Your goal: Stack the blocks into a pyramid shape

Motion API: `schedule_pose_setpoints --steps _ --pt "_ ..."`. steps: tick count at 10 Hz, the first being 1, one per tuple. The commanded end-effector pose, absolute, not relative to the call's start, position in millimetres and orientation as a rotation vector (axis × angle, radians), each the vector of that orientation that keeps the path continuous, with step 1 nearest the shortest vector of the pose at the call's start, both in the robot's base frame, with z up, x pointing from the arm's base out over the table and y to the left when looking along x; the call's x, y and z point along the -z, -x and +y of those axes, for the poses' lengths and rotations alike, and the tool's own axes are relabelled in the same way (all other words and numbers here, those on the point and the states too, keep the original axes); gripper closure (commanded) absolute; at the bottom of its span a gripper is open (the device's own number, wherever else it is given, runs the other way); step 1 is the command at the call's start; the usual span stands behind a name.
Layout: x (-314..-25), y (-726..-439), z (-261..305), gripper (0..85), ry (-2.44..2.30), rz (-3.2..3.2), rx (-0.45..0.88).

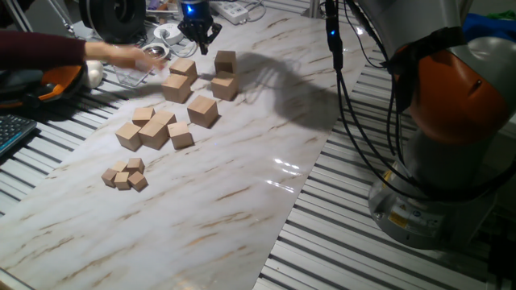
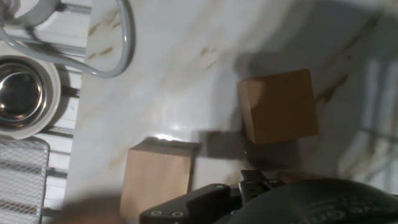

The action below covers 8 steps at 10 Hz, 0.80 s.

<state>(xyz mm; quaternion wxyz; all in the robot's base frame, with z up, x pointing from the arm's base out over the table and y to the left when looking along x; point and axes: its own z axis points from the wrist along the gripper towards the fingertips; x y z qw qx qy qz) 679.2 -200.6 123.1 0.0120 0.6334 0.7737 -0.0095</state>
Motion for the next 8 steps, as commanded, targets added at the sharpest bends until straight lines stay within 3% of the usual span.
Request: schedule_pose_setpoints --steps 1,8 --pt "-123.1 -679.6 -200.9 85.0 -1.968 2.414 0.031" --pt "-117.6 -693.2 -202.1 85.0 -1.908 2.411 0.008"
